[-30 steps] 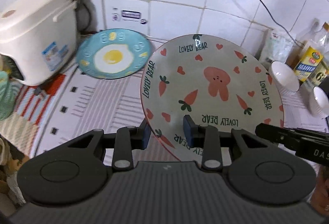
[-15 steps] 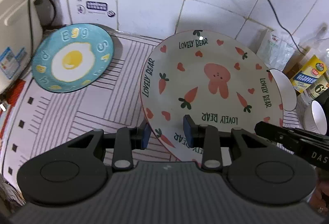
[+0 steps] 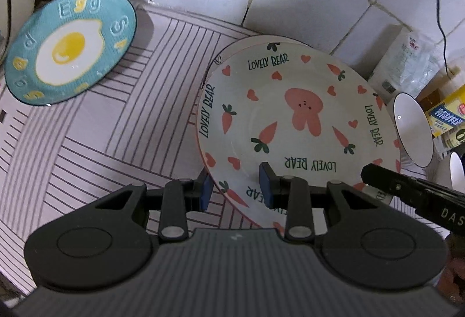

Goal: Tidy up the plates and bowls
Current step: 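Lift the bunny plate with the right tool and stand it against the wall, then release the bunny plate and move the right tool to the teal Egg plate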

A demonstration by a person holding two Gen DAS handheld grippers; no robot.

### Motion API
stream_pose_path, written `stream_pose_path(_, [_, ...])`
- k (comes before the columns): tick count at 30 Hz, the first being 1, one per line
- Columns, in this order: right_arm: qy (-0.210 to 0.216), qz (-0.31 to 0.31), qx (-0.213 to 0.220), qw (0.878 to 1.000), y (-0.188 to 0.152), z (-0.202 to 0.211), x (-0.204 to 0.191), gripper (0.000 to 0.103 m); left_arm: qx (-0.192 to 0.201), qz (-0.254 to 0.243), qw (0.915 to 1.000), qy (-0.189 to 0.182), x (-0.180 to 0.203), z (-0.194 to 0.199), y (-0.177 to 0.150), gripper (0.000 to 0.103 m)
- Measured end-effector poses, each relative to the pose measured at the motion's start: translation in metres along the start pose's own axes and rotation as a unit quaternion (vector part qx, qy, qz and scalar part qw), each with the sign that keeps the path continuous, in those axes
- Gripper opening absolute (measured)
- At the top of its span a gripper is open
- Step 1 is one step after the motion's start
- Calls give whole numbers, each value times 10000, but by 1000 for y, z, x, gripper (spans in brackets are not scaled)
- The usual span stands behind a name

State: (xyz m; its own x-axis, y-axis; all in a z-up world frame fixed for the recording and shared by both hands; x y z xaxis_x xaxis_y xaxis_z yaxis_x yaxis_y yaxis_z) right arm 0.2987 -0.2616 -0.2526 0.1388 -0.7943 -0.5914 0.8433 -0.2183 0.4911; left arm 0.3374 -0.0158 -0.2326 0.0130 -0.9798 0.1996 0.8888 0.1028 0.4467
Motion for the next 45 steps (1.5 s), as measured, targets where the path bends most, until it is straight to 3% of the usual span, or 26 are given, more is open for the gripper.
stream_pose_path(17, [-843,464,-428,9944,12,-21,-13,25,-532,63,9986,46,2,-20,11,32])
stream_pose_path(26, [-1614,746,-462,9830,13,-38,-26,35,-887,-28,9960,111,4,-22,13,32])
stream_pose_path(37, [-1879,1047,-296,9762,13,-49,-26,40,-994,-38,9949,163,5,-26,16,32])
stream_pose_path(45, [-1836,1372,-23,9734,6,-39,-30,42,-784,-72,9968,133,7,7,14,32])
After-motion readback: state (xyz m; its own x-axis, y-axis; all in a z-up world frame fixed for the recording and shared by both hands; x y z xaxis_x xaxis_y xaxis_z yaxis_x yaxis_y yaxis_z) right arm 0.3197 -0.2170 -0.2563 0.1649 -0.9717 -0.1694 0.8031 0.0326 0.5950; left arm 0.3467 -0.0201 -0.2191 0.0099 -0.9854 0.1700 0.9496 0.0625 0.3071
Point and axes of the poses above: each gripper's, at about its wrist camera, not at the fingertips, and z roughly against the way its jaws point, x to its right, y to its top, the point moved 3 cm from there along -z, roughly the way its jaws point, and after that the axes turned 8 degrees about -z, right-handed, at the moved point
